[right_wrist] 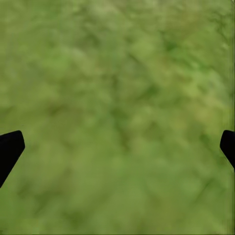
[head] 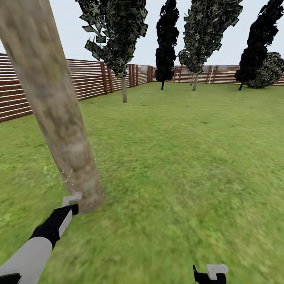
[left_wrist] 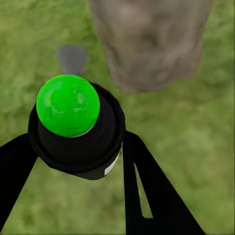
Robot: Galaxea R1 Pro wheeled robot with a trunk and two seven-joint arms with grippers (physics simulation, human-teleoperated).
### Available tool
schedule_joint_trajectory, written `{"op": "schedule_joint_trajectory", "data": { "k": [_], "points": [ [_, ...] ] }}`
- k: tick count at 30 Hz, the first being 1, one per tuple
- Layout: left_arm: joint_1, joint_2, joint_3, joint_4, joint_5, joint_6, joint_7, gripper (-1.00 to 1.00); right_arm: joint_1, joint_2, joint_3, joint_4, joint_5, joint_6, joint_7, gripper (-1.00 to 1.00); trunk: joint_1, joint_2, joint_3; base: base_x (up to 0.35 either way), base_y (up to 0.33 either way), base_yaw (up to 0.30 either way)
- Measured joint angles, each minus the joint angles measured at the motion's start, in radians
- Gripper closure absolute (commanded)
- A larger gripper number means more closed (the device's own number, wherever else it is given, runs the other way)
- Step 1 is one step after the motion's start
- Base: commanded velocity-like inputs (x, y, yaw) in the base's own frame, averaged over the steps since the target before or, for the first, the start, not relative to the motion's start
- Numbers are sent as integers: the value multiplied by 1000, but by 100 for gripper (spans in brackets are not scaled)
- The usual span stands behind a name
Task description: In the garden, pick up the pesticide atomizer on the floor and spray pesticide onto both trees until each tree trunk is fully covered.
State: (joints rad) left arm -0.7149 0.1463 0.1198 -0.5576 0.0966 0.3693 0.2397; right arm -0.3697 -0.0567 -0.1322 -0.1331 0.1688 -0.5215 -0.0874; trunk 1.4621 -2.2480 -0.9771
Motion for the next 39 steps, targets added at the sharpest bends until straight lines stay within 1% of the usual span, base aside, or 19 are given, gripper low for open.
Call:
{"op": "schedule_joint_trajectory", "data": {
  "k": [2,3,4,5,8,14,16,17,19,23,26,28,32,39],
  "points": [
    [14,4,-1,33,0,-57,-1,100,0,1,0,0,0,0,0,-100,0,0,0,197,-93,64],
    [20,5,-3,65,1,-93,-2,100,0,1,0,0,0,0,0,-100,0,0,0,50,-21,215],
    [28,5,-4,83,1,-107,-3,100,0,1,0,0,0,0,0,-100,0,0,0,26,-11,245],
    [33,5,-5,84,1,-111,-6,100,0,1,0,0,0,0,0,-100,0,0,0,13,-6,260],
    [38,4,-6,81,1,-116,-10,100,0,1,0,0,0,0,0,-100,0,0,0,3,-73,246],
    [39,8,-5,83,-7,-116,1,100,0,1,0,0,0,0,0,-100,0,0,0,75,-253,31],
    [40,10,-5,83,-37,-116,12,100,0,1,0,0,0,0,0,-100,0,0,0,142,-266,0],
    [40,9,-5,84,-50,-116,27,100,0,1,0,0,0,0,0,-100,0,0,0,154,-259,0],
    [40,8,-5,84,-59,-116,42,100,0,1,0,0,0,0,0,-100,0,0,0,166,-248,43],
    [40,2,-3,83,-57,-118,35,100,0,1,0,0,0,0,0,-100,0,0,0,171,-244,236],
    [40,3,1,82,-59,-117,37,100,0,1,0,0,0,0,0,-100,0,0,0,207,-213,275],
    [40,7,7,83,-54,-116,45,100,0,1,0,0,0,0,0,-100,0,0,0,279,-143,73],
    [40,4,6,82,-52,-118,46,100,0,0,-1,0,0,0,0,-100,0,0,0,250,-174,8],
    [40,9,10,82,-51,-118,47,100,0,1,0,0,0,0,0,-100,0,0,0,33,-264,42]
  ]
}}
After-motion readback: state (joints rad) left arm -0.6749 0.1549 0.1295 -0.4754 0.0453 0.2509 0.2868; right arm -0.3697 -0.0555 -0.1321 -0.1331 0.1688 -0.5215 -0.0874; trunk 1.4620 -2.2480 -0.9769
